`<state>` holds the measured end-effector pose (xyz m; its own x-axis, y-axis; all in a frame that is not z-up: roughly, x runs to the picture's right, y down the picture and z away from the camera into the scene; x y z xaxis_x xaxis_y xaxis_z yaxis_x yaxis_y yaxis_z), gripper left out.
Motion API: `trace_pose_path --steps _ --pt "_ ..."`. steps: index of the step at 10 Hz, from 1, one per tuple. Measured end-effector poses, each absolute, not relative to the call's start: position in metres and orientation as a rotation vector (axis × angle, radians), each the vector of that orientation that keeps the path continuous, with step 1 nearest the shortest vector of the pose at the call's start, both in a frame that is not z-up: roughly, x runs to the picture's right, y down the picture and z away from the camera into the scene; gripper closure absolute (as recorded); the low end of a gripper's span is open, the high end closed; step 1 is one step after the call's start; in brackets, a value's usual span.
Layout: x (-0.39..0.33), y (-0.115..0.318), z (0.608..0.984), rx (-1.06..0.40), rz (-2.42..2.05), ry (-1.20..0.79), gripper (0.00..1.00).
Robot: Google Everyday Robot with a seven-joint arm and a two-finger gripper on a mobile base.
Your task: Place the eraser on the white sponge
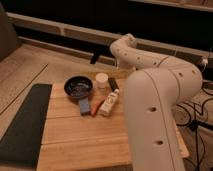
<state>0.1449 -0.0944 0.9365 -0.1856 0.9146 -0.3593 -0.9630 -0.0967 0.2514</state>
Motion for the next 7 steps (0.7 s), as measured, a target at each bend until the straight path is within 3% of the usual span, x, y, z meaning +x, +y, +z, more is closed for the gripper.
trace_pose_path --steps 3,7 --pt "0.133 -0.082 0.966 -0.172 1.568 0.553 0.35" --pt "0.091 -0.098 0.987 -0.268 1.523 0.441 0.35"
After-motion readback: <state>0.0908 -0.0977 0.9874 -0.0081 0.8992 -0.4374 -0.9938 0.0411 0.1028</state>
